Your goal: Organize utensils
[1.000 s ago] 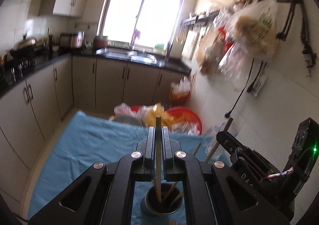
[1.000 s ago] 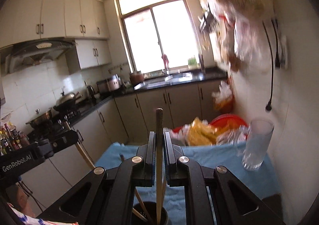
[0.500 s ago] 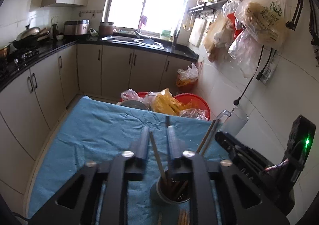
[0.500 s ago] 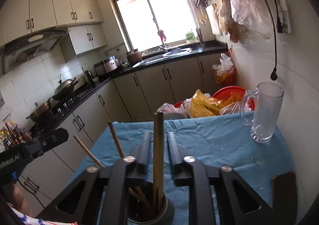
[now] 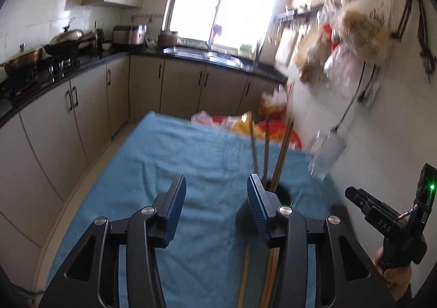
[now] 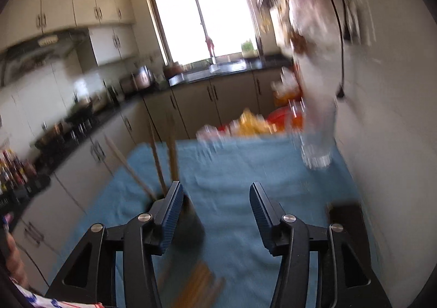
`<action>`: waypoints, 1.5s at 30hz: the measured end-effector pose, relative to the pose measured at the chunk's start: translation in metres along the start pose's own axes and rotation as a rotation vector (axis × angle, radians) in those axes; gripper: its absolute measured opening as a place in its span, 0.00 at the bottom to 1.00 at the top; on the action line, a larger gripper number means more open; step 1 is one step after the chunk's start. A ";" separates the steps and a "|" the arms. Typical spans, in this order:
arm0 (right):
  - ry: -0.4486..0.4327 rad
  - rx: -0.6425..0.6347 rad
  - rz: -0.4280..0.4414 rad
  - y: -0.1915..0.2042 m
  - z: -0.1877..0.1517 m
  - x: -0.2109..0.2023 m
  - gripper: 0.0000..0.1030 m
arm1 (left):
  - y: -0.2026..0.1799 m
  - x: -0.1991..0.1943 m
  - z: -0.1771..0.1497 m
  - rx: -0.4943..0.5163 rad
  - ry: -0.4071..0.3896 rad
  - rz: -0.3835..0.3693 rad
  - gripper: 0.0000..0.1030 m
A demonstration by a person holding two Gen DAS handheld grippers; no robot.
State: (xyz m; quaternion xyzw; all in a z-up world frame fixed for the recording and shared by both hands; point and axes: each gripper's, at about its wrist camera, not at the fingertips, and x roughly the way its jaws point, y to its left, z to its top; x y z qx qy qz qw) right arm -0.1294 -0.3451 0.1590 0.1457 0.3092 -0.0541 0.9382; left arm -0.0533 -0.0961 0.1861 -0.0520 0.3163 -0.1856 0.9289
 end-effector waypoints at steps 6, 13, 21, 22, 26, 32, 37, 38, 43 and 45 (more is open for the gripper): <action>0.242 0.018 0.054 -0.015 -0.077 0.034 0.35 | -0.006 0.046 -0.067 0.055 0.193 -0.022 0.44; 0.303 0.028 0.082 -0.006 -0.097 0.057 0.34 | -0.037 0.101 -0.110 0.167 0.356 -0.053 0.40; 0.346 -0.007 0.015 0.005 -0.099 0.084 0.19 | -0.068 0.151 -0.120 0.244 0.436 -0.029 0.31; 0.350 -0.016 0.006 0.006 -0.098 0.085 0.18 | -0.071 0.156 -0.120 0.253 0.442 -0.024 0.30; 0.372 -0.038 -0.017 0.009 -0.092 0.090 0.15 | -0.075 0.164 -0.114 0.272 0.445 -0.018 0.28; 0.410 -0.071 -0.072 0.020 -0.084 0.103 0.16 | -0.075 0.169 -0.109 0.268 0.454 -0.021 0.27; 0.385 -0.097 -0.137 0.032 -0.087 0.105 0.16 | -0.074 0.164 -0.114 0.306 0.443 -0.004 0.07; 0.375 -0.090 -0.131 0.033 -0.088 0.105 0.14 | -0.072 0.163 -0.114 0.296 0.446 -0.011 0.06; 0.359 0.002 -0.022 0.022 -0.083 0.099 0.07 | -0.060 0.136 -0.104 0.250 0.385 -0.022 0.06; 0.319 0.011 -0.007 0.020 -0.079 0.087 0.07 | -0.055 0.116 -0.097 0.238 0.347 -0.034 0.06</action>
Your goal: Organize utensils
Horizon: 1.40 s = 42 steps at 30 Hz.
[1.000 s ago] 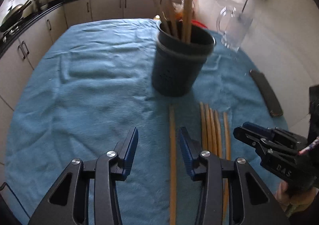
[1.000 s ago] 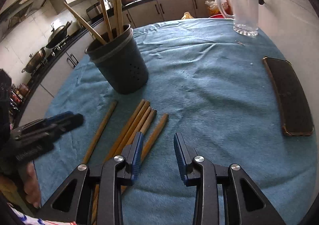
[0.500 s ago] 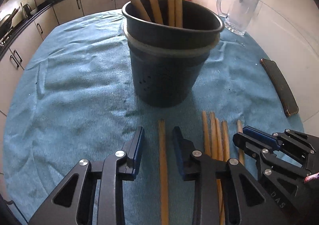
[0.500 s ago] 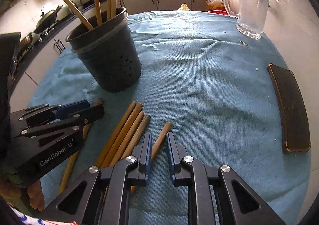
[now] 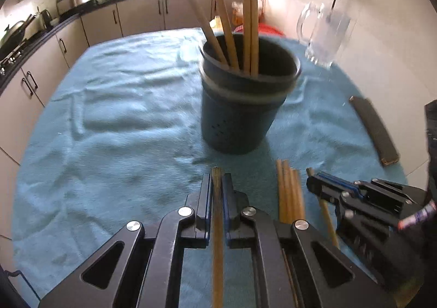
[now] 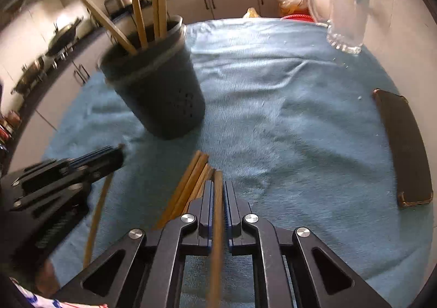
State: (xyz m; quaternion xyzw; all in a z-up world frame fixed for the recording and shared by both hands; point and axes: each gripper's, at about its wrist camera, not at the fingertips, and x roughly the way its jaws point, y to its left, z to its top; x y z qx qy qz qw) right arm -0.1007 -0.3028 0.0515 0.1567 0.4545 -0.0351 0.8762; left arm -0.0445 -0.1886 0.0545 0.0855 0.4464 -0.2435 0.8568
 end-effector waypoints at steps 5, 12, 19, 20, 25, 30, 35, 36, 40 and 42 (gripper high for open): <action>-0.117 -0.026 0.035 0.004 -0.002 -0.043 0.07 | 0.009 -0.049 -0.002 -0.050 -0.086 -0.030 0.06; -0.255 -0.046 0.047 0.010 -0.010 -0.100 0.07 | 0.019 -0.117 -0.013 -0.123 -0.217 -0.068 0.06; -0.339 -0.068 0.058 0.015 -0.024 -0.141 0.07 | 0.014 -0.167 -0.033 -0.111 -0.316 -0.045 0.06; -0.350 -0.073 0.057 0.016 -0.027 -0.146 0.07 | 0.013 -0.174 -0.036 -0.110 -0.326 -0.044 0.06; -0.389 -0.094 0.060 0.019 -0.038 -0.166 0.07 | 0.005 -0.191 -0.049 -0.098 -0.350 -0.042 0.06; -0.433 -0.116 0.061 0.021 -0.049 -0.189 0.07 | 0.000 -0.213 -0.063 -0.102 -0.387 -0.052 0.06; -0.473 -0.131 0.059 0.022 -0.056 -0.208 0.07 | -0.005 -0.232 -0.070 -0.097 -0.429 -0.057 0.06; -0.481 -0.133 0.058 0.022 -0.057 -0.211 0.07 | -0.007 -0.236 -0.071 -0.093 -0.440 -0.054 0.06; -0.501 -0.145 0.056 0.024 -0.059 -0.221 0.07 | -0.012 -0.249 -0.075 -0.076 -0.475 -0.049 0.06; -0.511 -0.151 0.053 0.025 -0.060 -0.224 0.07 | -0.014 -0.250 -0.074 -0.073 -0.483 -0.050 0.06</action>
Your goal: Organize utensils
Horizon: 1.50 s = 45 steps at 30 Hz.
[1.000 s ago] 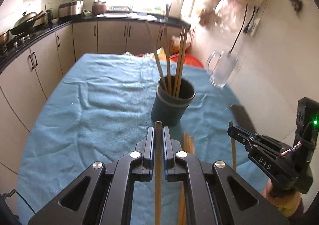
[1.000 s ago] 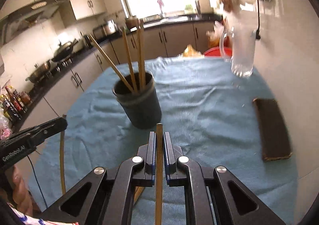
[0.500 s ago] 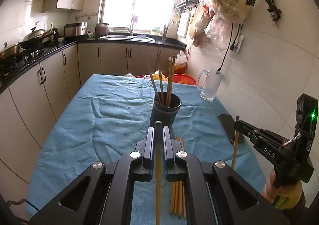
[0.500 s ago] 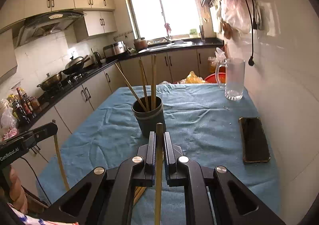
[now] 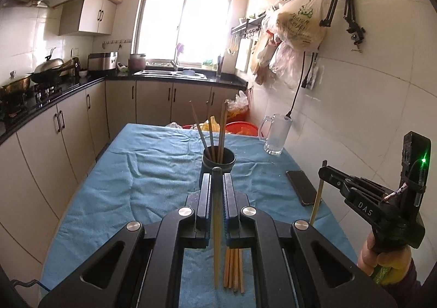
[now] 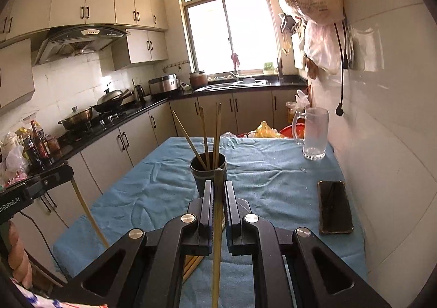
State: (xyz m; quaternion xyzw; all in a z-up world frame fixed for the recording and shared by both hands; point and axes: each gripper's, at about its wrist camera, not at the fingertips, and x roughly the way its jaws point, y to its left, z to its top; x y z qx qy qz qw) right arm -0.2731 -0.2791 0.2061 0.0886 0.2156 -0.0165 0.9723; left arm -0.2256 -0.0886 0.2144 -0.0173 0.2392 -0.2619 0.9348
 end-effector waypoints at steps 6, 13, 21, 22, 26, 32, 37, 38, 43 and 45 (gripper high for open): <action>-0.027 -0.015 0.003 0.003 0.010 -0.005 0.07 | 0.001 0.005 0.008 -0.011 -0.001 -0.008 0.06; -0.062 -0.002 0.006 -0.003 0.033 0.002 0.07 | 0.010 0.014 0.030 -0.041 -0.005 -0.020 0.06; -0.125 0.041 0.015 -0.015 0.081 0.030 0.07 | 0.018 0.031 0.083 -0.049 -0.093 -0.020 0.06; -0.133 0.044 0.018 -0.015 0.089 0.036 0.07 | 0.019 0.035 0.090 -0.051 -0.104 -0.017 0.06; -0.160 0.041 0.021 -0.011 0.118 0.059 0.07 | 0.024 0.059 0.120 -0.068 -0.127 -0.006 0.06; -0.201 0.034 0.027 -0.001 0.158 0.103 0.07 | 0.031 0.100 0.166 -0.103 -0.144 -0.009 0.06; -0.215 0.060 0.027 0.001 0.173 0.145 0.07 | 0.026 0.135 0.191 -0.101 -0.165 0.002 0.06; -0.217 0.064 0.021 0.000 0.175 0.153 0.07 | 0.025 0.143 0.193 -0.102 -0.161 0.002 0.06; -0.193 0.084 -0.014 -0.011 0.171 0.192 0.07 | 0.024 0.186 0.187 -0.088 -0.123 0.029 0.06; -0.155 0.108 -0.010 -0.019 0.162 0.207 0.07 | 0.026 0.202 0.178 -0.078 -0.096 0.046 0.06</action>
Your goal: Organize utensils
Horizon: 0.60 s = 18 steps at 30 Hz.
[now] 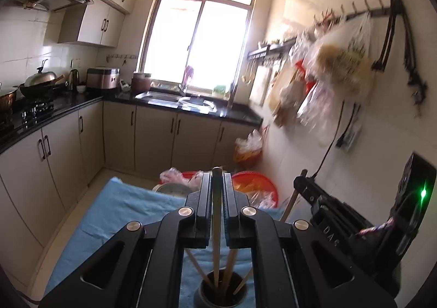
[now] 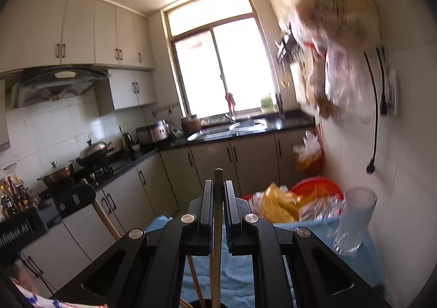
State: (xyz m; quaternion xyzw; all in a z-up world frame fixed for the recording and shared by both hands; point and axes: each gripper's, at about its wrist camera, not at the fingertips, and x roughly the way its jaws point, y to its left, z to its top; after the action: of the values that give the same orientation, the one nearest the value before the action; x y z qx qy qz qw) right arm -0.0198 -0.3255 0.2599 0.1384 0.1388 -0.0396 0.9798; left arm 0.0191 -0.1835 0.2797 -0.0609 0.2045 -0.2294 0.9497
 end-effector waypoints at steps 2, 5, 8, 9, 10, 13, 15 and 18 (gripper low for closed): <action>0.048 0.021 0.004 -0.007 -0.013 0.012 0.07 | 0.004 0.015 -0.012 0.003 0.036 0.019 0.06; 0.111 0.037 0.013 -0.015 -0.032 0.024 0.07 | 0.015 0.034 -0.030 -0.012 0.101 0.032 0.07; 0.160 0.051 0.018 -0.023 -0.046 0.032 0.07 | 0.022 0.039 -0.040 -0.025 0.137 0.038 0.07; 0.173 0.058 0.016 -0.025 -0.049 0.034 0.07 | 0.024 0.040 -0.042 -0.027 0.145 0.041 0.07; 0.186 0.068 0.017 -0.026 -0.051 0.035 0.08 | 0.025 0.040 -0.044 -0.028 0.151 0.045 0.07; 0.205 0.097 0.022 -0.029 -0.053 0.036 0.08 | 0.028 0.033 -0.042 -0.041 0.150 0.046 0.08; 0.207 0.102 0.024 -0.028 -0.050 0.033 0.11 | 0.029 0.023 -0.039 -0.046 0.141 0.041 0.16; 0.186 0.100 0.024 -0.026 -0.044 0.019 0.25 | 0.029 0.004 -0.032 -0.052 0.103 0.062 0.31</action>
State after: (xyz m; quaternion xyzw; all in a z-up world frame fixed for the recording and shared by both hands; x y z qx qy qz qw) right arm -0.0155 -0.3390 0.2074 0.1920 0.2251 -0.0215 0.9550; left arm 0.0207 -0.1602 0.2428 -0.0671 0.2609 -0.1976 0.9425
